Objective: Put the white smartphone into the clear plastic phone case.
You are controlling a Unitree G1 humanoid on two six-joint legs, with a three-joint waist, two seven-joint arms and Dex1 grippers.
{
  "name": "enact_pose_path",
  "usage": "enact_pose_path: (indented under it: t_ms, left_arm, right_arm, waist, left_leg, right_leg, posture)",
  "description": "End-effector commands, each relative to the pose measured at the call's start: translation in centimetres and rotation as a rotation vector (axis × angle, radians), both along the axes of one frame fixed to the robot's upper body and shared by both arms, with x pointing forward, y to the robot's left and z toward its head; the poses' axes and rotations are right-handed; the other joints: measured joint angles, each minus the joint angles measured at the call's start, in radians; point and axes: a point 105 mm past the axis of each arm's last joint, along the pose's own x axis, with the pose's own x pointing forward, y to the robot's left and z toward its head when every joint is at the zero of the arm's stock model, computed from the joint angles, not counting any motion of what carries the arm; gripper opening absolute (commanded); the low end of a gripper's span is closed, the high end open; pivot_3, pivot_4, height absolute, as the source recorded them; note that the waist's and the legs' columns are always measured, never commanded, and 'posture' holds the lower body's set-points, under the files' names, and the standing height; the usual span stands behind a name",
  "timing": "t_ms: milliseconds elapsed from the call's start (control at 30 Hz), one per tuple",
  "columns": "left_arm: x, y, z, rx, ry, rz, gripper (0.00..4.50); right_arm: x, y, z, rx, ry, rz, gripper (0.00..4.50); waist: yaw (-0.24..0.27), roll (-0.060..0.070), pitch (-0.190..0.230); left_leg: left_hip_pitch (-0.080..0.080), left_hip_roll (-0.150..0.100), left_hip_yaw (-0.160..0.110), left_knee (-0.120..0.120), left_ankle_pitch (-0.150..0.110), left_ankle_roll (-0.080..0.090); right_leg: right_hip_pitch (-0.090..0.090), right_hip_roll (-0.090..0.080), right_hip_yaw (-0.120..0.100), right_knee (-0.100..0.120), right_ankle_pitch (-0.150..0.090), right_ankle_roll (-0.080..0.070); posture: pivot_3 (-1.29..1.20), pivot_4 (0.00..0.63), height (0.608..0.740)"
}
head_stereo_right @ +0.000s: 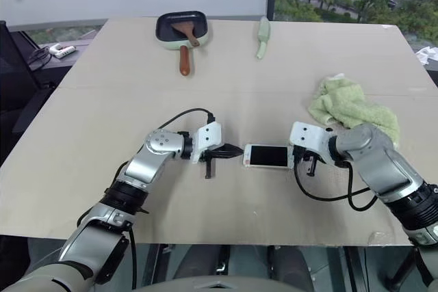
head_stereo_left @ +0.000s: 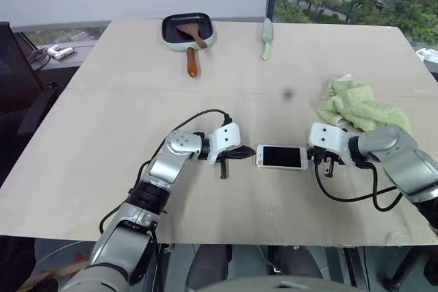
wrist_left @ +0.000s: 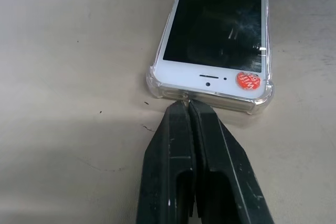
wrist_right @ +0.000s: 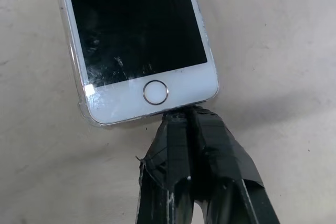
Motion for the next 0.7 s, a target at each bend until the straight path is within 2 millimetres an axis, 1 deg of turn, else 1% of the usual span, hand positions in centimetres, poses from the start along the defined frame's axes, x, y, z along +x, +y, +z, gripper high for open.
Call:
enact_pose_path:
  t_ms: [33, 100, 233, 333, 367, 533, 633, 700]
  left_arm:
    - [-1.2, -1.9, -0.3, -0.012, 0.010, -0.068, 0.07]
    - [-1.3, -2.0, -0.4, -0.013, 0.012, -0.068, 0.07]
    - [-1.1, -1.5, -0.3, -0.018, 0.010, -0.049, 0.07]
    - [-0.1, -0.4, 1.4, -0.112, 0.019, 0.024, 0.07]
    - [0.1, -0.1, 1.9, -0.128, 0.017, 0.041, 0.07]
    - [0.6, 1.3, 3.9, -0.211, 0.046, 0.089, 0.07]
    - [0.4, 2.0, 4.2, -0.199, 0.056, 0.091, 0.07]
    - [0.4, 2.1, 4.3, -0.203, 0.056, 0.100, 0.07]
  right_arm:
    - [-0.8, 3.2, 0.7, 0.050, -0.014, 0.099, 0.00]
    - [-0.8, 3.0, 0.8, 0.051, -0.014, 0.086, 0.00]
    - [-0.3, 1.5, 1.0, 0.039, -0.039, 0.037, 0.00]
    - [0.2, 0.5, 2.8, 0.138, -0.083, -0.026, 0.00]
    - [0.1, 0.2, 3.1, 0.157, -0.087, -0.037, 0.00]
    - [-0.4, -2.1, 3.1, 0.177, -0.088, -0.090, 0.00]
    - [-0.2, -3.2, 3.1, 0.216, -0.100, -0.150, 0.00]
    - [0.1, -3.8, 3.1, 0.245, -0.123, -0.186, 0.00]
  waist:
    - [-0.005, 0.000, 0.000]
    - [-0.009, 0.000, -0.001]
    - [-0.009, 0.000, -0.001]
    - [-0.009, 0.000, 0.000]
    - [-0.010, 0.000, 0.000]
    - [-0.014, 0.000, 0.000]
    - [-0.015, 0.000, 0.000]
    - [-0.016, 0.000, 0.000]
  left_leg:
    - [0.001, 0.000, 0.000, 0.000, 0.000, 0.000]
    - [0.001, 0.000, 0.000, 0.000, 0.000, 0.000]
    - [0.002, 0.000, 0.000, 0.000, 0.000, 0.000]
    - [0.001, 0.000, 0.000, 0.000, 0.000, 0.000]
    - [0.001, 0.000, 0.000, 0.000, 0.000, 0.000]
    - [-0.001, 0.000, 0.000, 0.000, 0.000, 0.000]
    - [-0.001, 0.001, 0.000, -0.002, 0.000, 0.000]
    - [-0.001, 0.001, 0.000, -0.002, 0.000, 0.000]
  right_leg:
    - [0.000, 0.000, 0.000, 0.000, 0.000, 0.000]
    - [0.001, 0.000, 0.000, 0.000, 0.000, 0.000]
    - [0.001, 0.000, 0.000, 0.001, 0.000, 0.000]
    - [0.001, 0.000, 0.000, 0.001, 0.000, 0.000]
    - [0.001, 0.000, 0.000, 0.001, 0.000, 0.000]
    - [-0.001, 0.000, 0.000, 0.001, 0.000, 0.000]
    - [-0.002, 0.001, 0.000, 0.001, 0.000, 0.000]
    - [-0.002, 0.001, 0.000, 0.001, 0.000, 0.000]
  posture:
    - [0.00, 0.150, 0.740]
    - [0.00, 0.150, 0.740]
    - [0.00, 0.150, 0.740]
    - [0.00, 0.150, 0.740]
    - [0.00, 0.150, 0.740]
    - [0.00, 0.150, 0.740]
    - [0.00, 0.150, 0.740]
    - [0.00, 0.150, 0.740]
